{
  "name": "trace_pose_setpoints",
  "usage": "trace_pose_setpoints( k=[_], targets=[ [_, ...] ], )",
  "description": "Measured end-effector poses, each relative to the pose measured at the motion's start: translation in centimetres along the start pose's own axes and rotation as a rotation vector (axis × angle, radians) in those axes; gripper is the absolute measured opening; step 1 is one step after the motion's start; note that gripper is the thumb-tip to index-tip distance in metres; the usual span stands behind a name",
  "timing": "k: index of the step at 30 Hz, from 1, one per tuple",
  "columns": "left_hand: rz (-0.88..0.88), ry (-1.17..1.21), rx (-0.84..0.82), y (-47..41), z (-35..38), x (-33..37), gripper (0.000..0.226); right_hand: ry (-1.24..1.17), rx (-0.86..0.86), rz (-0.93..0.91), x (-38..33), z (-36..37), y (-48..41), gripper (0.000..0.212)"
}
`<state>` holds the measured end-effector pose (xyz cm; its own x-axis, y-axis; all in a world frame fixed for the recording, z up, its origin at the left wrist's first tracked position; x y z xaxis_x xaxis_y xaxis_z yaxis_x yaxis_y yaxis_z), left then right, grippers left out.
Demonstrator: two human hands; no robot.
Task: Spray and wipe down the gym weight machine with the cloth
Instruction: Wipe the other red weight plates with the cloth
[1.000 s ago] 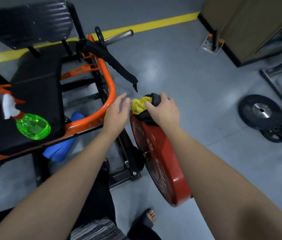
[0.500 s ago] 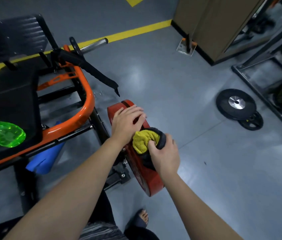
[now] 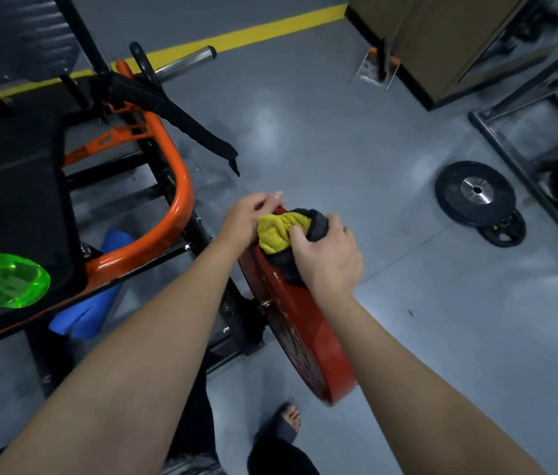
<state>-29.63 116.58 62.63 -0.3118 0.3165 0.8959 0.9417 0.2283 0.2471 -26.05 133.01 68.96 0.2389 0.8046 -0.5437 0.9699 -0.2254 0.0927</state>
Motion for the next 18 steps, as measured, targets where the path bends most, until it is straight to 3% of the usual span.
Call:
trace_pose_setpoints(
  k=[2,5,11,14,18],
  targets=[
    [-0.058,0.106,0.101,0.4,-1.7,-1.0,0.041,0.070,-0.045,-0.026,-1.9,1.4,-1.8,0.046],
    [-0.020,0.020,0.267,2.5,-4.2,-2.5,0.034,0.153,-0.135,-0.048,-4.7,4.2,-4.6,0.048],
    [0.071,-0.010,0.251,5.5,-5.9,-3.7,0.033,0.110,-0.333,-0.202,-6.7,6.2,-5.6,0.050],
    [0.086,0.001,0.336,5.9,-5.3,-1.6,0.022,0.054,-0.293,-0.246,-5.0,3.9,-3.8,0.050],
    [0.110,0.075,0.312,7.1,-2.6,1.9,0.031,-0.113,-0.211,-0.201,-0.2,0.0,-0.4,0.049]
  ],
)
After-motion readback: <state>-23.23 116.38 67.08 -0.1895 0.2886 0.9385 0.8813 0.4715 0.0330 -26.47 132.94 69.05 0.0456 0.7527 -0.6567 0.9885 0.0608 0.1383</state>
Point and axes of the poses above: each hand's wrist, its own y-axis away from the middle knuckle, its own z-axis out of the palm, x = y × z, the point moved 2 cm from there along -y, towards the middle knuckle, and after that the axes turned 1 degree about -y, right-handed, at the moved point
